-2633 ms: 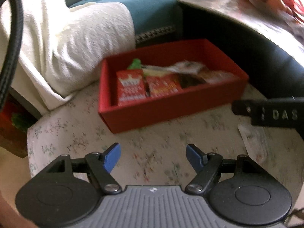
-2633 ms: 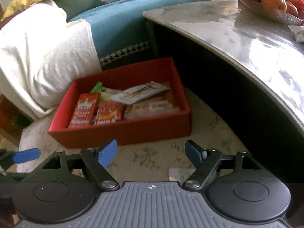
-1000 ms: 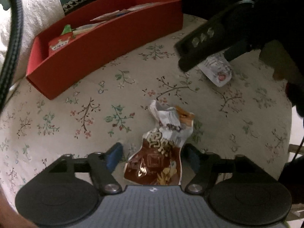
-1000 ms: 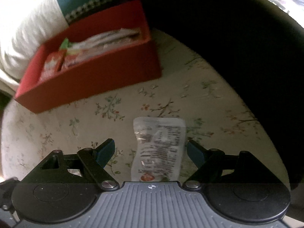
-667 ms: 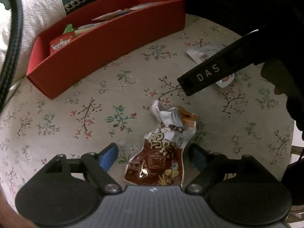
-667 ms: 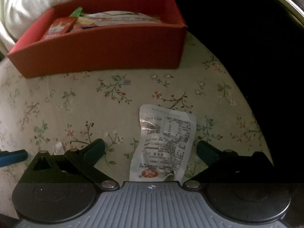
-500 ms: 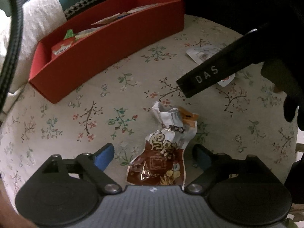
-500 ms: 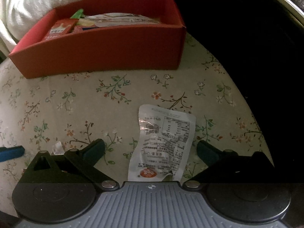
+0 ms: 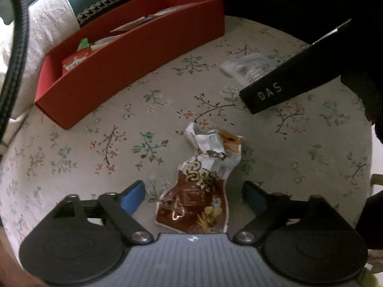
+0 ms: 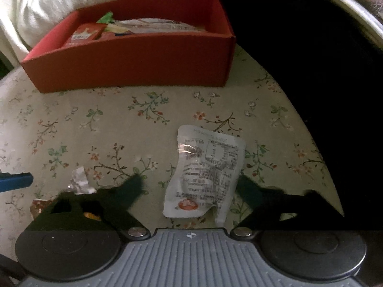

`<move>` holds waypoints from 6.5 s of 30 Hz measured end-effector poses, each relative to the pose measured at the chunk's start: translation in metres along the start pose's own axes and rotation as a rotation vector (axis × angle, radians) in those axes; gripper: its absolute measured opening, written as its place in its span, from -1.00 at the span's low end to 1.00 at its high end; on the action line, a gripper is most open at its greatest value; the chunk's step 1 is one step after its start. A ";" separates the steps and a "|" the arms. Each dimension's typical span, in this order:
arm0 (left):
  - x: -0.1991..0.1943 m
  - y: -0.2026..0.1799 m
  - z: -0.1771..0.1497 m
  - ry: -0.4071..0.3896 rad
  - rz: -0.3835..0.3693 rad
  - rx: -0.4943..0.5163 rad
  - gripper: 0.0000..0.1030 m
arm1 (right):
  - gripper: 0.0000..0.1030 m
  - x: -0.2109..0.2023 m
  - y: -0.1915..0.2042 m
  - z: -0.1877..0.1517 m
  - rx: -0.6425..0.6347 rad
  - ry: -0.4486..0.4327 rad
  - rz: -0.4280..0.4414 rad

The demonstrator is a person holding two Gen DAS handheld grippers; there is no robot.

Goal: Organize snacks
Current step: 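Close the left gripper on the brown wrapped snack while the right grasps the clear sachet, then lift both held packets and carry them over the red box, then lower both packets into the red box and open both grippers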

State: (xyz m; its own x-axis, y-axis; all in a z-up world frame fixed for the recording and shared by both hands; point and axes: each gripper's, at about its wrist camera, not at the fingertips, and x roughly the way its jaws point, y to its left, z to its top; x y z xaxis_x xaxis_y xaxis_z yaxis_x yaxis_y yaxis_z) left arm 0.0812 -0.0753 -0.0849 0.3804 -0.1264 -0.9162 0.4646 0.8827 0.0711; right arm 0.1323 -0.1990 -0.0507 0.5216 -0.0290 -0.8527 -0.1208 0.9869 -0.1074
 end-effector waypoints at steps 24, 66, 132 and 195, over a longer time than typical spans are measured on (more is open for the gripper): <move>-0.009 0.016 -0.003 -0.003 0.066 -0.055 -0.06 | 0.29 -0.021 -0.008 0.001 0.056 -0.047 0.027; -0.034 0.046 -0.005 -0.086 0.106 -0.213 -0.87 | 0.29 -0.039 -0.005 -0.008 0.017 -0.115 0.080; -0.091 0.116 0.007 -0.230 0.114 -0.536 -0.70 | 0.29 -0.087 -0.007 0.002 0.045 -0.263 0.143; -0.065 0.151 0.132 -0.335 0.275 -0.475 -0.71 | 0.30 -0.081 -0.019 0.108 0.129 -0.450 0.095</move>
State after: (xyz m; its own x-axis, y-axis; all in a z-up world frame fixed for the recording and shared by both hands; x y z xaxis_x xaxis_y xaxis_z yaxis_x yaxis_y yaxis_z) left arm 0.2329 0.0065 0.0374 0.6998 0.0664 -0.7112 -0.0613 0.9976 0.0329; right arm 0.1830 -0.1982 0.0757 0.8304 0.1064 -0.5469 -0.0950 0.9943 0.0492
